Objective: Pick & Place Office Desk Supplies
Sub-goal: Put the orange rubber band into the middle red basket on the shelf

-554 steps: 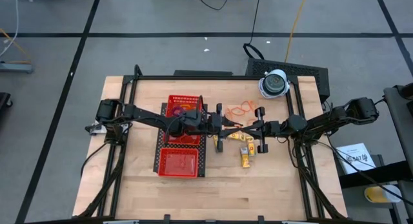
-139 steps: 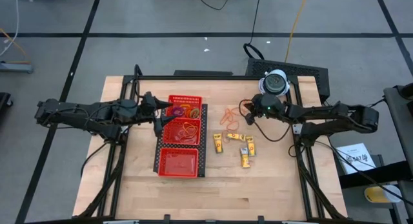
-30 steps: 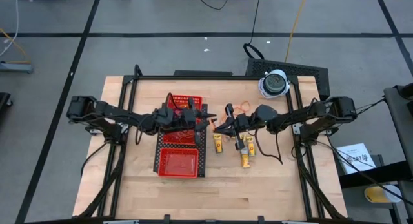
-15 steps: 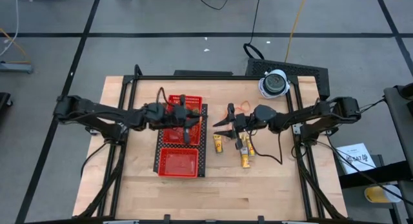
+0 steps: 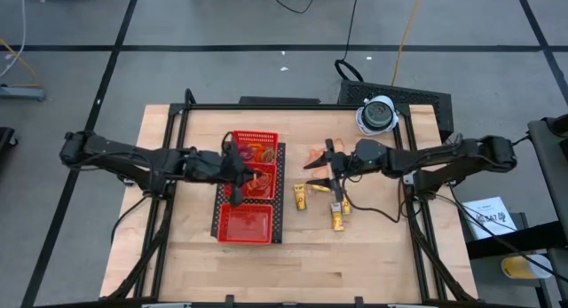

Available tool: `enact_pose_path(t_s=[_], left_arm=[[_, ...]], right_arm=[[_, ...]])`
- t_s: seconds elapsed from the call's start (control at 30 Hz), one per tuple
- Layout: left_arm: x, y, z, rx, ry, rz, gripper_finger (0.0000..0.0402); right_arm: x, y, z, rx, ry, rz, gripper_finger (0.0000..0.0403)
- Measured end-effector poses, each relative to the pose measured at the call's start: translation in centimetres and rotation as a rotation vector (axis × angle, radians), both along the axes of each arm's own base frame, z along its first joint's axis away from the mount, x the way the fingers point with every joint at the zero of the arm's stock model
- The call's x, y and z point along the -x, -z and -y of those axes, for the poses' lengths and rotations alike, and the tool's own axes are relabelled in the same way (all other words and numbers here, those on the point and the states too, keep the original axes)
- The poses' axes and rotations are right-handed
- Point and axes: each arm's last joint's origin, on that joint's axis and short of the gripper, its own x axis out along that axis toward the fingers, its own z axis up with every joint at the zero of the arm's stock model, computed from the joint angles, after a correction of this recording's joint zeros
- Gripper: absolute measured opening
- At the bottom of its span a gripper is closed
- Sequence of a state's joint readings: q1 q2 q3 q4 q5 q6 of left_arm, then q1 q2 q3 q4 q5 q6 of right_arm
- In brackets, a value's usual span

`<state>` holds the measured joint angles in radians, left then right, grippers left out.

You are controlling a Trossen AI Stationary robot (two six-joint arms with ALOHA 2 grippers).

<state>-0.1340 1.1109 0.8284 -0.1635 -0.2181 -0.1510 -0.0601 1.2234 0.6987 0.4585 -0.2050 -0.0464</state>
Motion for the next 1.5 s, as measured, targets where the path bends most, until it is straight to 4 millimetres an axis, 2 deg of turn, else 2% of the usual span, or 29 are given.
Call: enact_pose_path(t_s=[0.13,0.23,0.33,0.6,0.8,0.97,1.07,1.3,1.5], left_arm=[[-0.3,0.5,-0.1,0.022,-0.053,-0.03,0.0021],[-0.2,0.4,-0.2,0.034,-0.089,-0.014,0.0036],[-0.2,0.5,-0.2,0.064,-0.104,-0.017,0.0074],[0.1,1.0,-0.2,0.104,-0.112,-0.072,0.0213],[0.8,1.7,-0.6,0.214,-0.194,-0.156,0.027],[0.7,1.4,-0.9,0.285,-0.147,-0.144,0.0288],[1.4,0.4,-1.2,0.287,-0.121,-0.1,0.0288],[3.7,-2.9,-1.8,0.307,-0.107,0.113,0.0276],[4.9,-4.9,-1.9,0.23,-0.053,0.257,0.0274]], right_arm=[[0.1,-0.1,0.0,0.003,-0.001,-0.001,0.0191],[0.1,0.0,0.0,0.003,-0.001,-0.011,0.0188],[0.1,0.2,0.0,0.002,-0.001,-0.028,0.0188],[0.2,0.3,0.0,0.001,-0.001,-0.042,0.0186],[0.2,0.4,0.0,0.0,-0.001,-0.046,0.0187],[0.2,0.4,0.0,0.0,-0.001,-0.046,0.0187],[0.2,0.4,0.0,0.008,0.009,-0.055,0.0187],[0.5,1.7,0.7,0.081,0.253,-0.191,0.0182],[1.9,5.0,1.0,0.11,0.353,-0.296,0.0181]])
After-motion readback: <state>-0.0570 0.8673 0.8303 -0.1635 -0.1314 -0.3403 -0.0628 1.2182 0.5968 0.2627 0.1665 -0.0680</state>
